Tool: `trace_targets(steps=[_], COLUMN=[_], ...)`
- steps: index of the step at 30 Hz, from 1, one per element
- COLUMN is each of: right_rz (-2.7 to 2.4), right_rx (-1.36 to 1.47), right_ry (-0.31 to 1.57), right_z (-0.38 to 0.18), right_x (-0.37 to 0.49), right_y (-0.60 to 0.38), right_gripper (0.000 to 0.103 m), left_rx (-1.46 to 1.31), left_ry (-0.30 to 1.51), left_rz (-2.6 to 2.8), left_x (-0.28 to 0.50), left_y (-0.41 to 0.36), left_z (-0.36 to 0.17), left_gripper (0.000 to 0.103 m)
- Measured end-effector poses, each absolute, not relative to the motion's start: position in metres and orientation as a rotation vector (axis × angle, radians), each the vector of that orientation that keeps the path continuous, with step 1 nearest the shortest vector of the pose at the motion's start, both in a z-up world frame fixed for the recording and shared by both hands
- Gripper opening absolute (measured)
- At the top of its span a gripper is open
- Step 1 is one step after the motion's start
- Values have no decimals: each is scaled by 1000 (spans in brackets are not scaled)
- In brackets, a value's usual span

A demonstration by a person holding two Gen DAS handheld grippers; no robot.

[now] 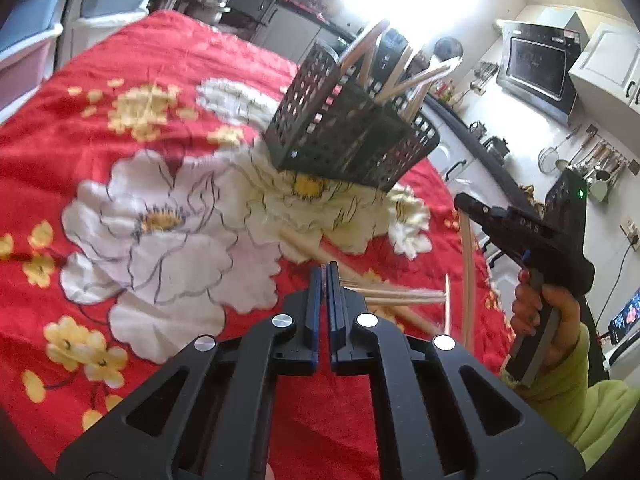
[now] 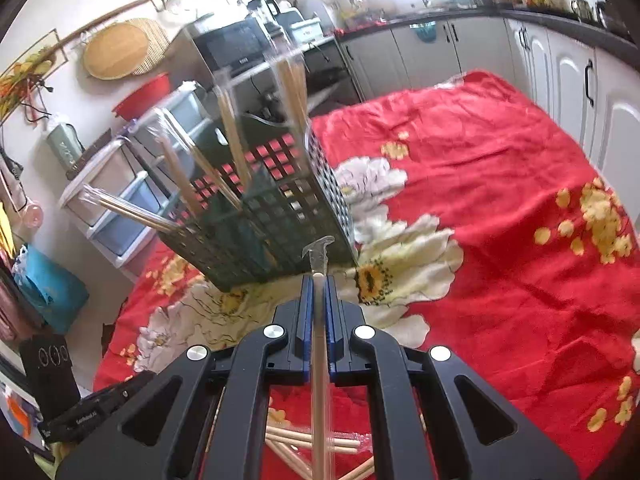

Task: Organize utensils
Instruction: 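Lift the chopsticks with the left gripper and carry them over the caddy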

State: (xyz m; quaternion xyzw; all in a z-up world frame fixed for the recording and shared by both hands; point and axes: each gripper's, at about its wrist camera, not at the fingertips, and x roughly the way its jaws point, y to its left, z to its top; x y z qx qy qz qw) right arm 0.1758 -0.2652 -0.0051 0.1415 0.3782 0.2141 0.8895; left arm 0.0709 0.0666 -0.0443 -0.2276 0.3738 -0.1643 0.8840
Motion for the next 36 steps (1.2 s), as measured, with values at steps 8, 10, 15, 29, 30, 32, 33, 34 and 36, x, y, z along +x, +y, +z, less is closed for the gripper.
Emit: trace_targets(steps=[8, 10, 15, 29, 30, 32, 33, 34, 36], right_rz=[466, 469, 475, 480, 479, 478, 477, 476, 476], right_rx=[283, 281, 275, 259, 260, 261, 262, 263, 261], right_ry=[679, 655, 593, 496, 492, 484, 479, 473, 464], right_z=[24, 30, 46, 67, 68, 70, 71, 73, 76], right_x=[160, 156, 145, 127, 126, 125, 124, 123, 123], right_y=[-268, -269, -271, -271, -271, -271, -272, -272, -271], right_gripper=[6, 6, 6, 6, 6, 6, 6, 6, 6], left_rx=[-472, -471, -469, -425, -423, -420, -418, -415, -416], left_ry=[699, 677, 623, 499, 492, 478, 471, 466, 455], left_rz=[-353, -360, -385, -466, -469, -475, -478, -479, -482], left_x=[74, 76, 78, 89, 89, 90, 90, 90, 91], left_y=[67, 65, 60, 36, 36, 35, 34, 34, 35], left_z=[-16, -7, 12, 61, 64, 69, 71, 72, 77], left_gripper=[1, 1, 1, 1, 1, 1, 1, 1, 1])
